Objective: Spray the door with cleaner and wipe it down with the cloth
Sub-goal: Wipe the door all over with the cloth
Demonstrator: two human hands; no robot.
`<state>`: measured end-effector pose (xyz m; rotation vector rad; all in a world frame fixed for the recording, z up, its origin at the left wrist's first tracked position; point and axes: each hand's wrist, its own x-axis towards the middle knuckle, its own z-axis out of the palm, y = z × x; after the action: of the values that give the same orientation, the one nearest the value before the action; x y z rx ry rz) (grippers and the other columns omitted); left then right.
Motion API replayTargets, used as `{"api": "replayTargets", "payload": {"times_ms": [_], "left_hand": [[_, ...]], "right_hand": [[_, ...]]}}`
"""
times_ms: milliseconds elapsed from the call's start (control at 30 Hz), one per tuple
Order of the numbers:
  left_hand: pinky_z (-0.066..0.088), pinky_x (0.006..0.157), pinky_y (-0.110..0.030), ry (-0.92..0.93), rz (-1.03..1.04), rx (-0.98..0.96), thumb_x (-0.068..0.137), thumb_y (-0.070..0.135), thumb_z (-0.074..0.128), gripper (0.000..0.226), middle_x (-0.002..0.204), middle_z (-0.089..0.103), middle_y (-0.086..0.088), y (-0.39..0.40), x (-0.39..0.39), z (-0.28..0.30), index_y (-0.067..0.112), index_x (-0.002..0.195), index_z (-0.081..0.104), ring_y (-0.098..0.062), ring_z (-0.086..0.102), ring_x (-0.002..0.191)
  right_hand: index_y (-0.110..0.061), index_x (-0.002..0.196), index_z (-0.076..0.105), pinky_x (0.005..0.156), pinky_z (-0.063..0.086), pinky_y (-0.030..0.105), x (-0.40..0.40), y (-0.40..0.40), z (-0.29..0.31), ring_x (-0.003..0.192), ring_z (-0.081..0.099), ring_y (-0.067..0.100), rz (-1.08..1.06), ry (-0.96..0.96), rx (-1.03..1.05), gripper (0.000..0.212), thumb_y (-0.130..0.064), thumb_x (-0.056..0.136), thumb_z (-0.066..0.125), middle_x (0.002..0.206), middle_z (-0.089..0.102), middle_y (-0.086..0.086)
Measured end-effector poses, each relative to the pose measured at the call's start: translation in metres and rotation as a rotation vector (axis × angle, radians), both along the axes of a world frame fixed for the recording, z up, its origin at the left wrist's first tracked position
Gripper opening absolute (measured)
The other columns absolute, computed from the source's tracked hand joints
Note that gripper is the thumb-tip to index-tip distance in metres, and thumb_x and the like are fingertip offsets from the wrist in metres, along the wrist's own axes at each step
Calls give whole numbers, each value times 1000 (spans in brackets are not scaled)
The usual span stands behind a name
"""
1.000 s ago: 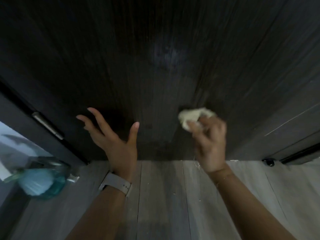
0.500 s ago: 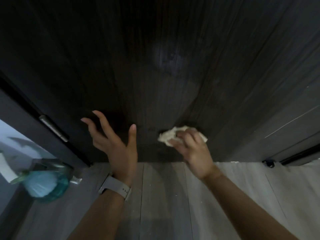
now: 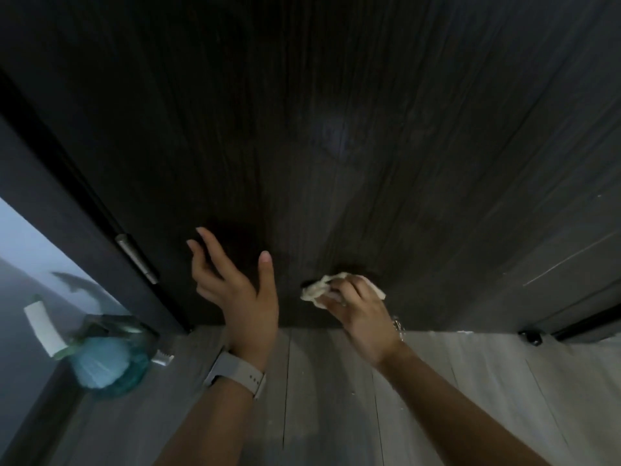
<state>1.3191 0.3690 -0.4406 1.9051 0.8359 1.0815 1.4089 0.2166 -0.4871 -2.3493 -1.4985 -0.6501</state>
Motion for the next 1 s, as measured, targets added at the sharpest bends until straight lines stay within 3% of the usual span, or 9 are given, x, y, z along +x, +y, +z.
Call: {"api": "replayTargets", "payload": {"times_ms": [67,200,267,433,533,633,833,900,1000], "left_hand": [[19,116,-41,17,32,42,92,38,66,91,160,0,-14,6,-4,3,36,154,-1,-37,14,142],[-6,114,-10,42,58,181,85,38,72,91,159,1,-22,22,-10,11,17,155,18,-32,5,144],[-7,112,-7,58,42,218,85,36,74,88,159,2,-23,27,-12,11,17,155,22,-31,5,144],[13,116,-33,103,57,246,90,27,69,79,161,3,-16,33,-17,11,28,154,23,-35,13,142],[3,115,-17,103,29,249,95,15,61,74,161,2,-14,30,-21,14,29,155,20,-33,13,142],[-8,107,-1,118,3,219,93,-1,54,76,161,3,-14,33,-23,12,29,154,20,-33,14,142],[3,113,-28,175,-14,261,82,15,76,95,161,3,-15,38,-24,14,33,154,16,-35,15,141],[12,112,-39,210,-23,301,78,21,81,101,160,1,-16,41,-28,12,32,154,16,-38,14,141],[18,113,-50,180,10,334,81,29,77,93,161,-2,-16,53,-38,14,33,153,18,-39,8,144]], "right_hand": [[-16,119,62,88,48,42,3,7,37,108,44,31,37,-80,132,38,-10,87,44,119,43,9],[-10,118,65,95,34,34,3,34,125,103,40,29,-82,-164,580,50,12,79,43,114,40,11],[-9,116,66,96,33,32,1,45,130,102,40,29,-120,-176,676,47,12,84,39,114,40,11],[-20,117,60,88,49,38,-11,42,6,106,45,28,-3,-51,159,35,-11,87,44,118,51,8],[-20,111,71,83,55,41,-18,29,-36,112,46,24,-24,100,-96,34,-21,88,46,115,62,6],[-16,115,67,89,50,41,-10,38,15,109,48,29,97,-23,48,32,-15,92,44,117,56,10],[-6,115,70,93,36,34,-8,78,171,104,39,28,-59,-204,709,44,10,83,43,115,38,8],[-4,114,70,93,35,37,-9,87,165,103,40,29,-17,-258,664,42,6,90,37,115,38,9],[-10,118,66,96,39,43,-11,85,77,108,45,31,114,-268,292,32,-6,100,41,122,45,11]]}}
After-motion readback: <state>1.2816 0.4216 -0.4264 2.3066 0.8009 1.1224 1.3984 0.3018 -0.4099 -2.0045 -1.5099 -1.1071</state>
